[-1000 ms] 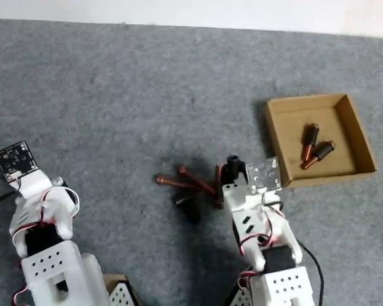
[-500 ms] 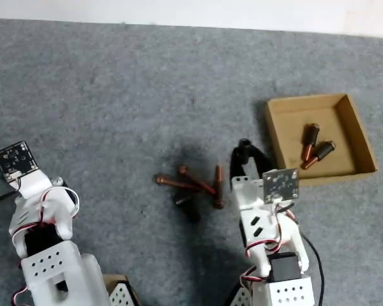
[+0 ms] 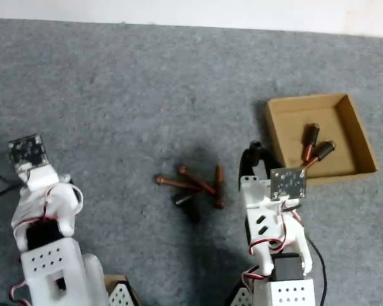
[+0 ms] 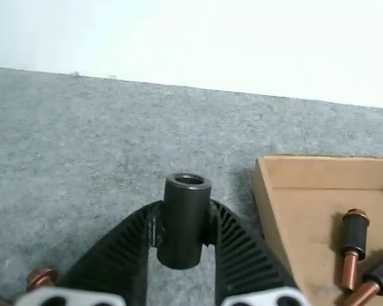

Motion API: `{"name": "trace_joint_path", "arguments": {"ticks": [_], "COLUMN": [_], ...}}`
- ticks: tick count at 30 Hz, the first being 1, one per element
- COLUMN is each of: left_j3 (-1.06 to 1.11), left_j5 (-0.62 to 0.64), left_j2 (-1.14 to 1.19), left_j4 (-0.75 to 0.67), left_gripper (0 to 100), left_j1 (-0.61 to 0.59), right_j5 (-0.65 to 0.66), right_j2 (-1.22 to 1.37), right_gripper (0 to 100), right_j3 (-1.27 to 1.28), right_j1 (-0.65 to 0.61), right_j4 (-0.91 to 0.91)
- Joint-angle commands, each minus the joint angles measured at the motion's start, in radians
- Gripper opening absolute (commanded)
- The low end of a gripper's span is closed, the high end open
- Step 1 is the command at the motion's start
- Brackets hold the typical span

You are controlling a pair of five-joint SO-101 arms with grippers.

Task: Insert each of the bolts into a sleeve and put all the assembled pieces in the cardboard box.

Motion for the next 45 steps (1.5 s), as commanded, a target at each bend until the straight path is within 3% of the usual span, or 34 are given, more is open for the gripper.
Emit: {"name": "trace_joint_path", "arguments": {"ticks": [1,6,9,14,16,20,28,35,41,45], "left_j3": [-0.203,-0.53,-0.677,-0.728,-0.71,-0.667,-0.644,-0.653,-0.674,-0.685], "left_j5": [-0.011,-0.014,-0.069,-0.071,0.026,0.279,0.215,0.488,0.542,0.58], "left_j2": [0.13,0.387,0.516,0.677,0.733,0.845,1.0,1.059,1.11,1.179], "left_j4": [0.078,0.269,0.356,0.316,0.249,0.141,-0.034,-0.095,-0.097,-0.115], "left_gripper": [0,0,1,1,1,1,1,1,15,16], "left_j1": [0.084,0.272,0.464,0.713,0.768,0.826,0.885,0.868,0.915,0.94], "right_j5": [0.003,0.005,0.005,0.008,0.009,0.009,0.011,0.011,0.011,0.011], "right_j2": [-0.018,-0.018,-0.018,-0.018,-0.018,-0.018,-0.018,-0.018,-0.018,-0.018], "right_gripper": [0.4,0.4,0.4,0.4,0.4,0.4,0.4,0.5,0.5,0.5], "right_j3": [0.094,0.094,0.094,0.094,0.094,0.094,0.094,0.094,0.093,0.093], "right_j1": [0.012,0.012,0.012,0.012,0.012,0.012,0.012,0.012,0.008,0.008], "right_j4": [0.03,0.028,0.028,0.028,0.028,0.027,0.027,0.027,0.027,0.027]}}
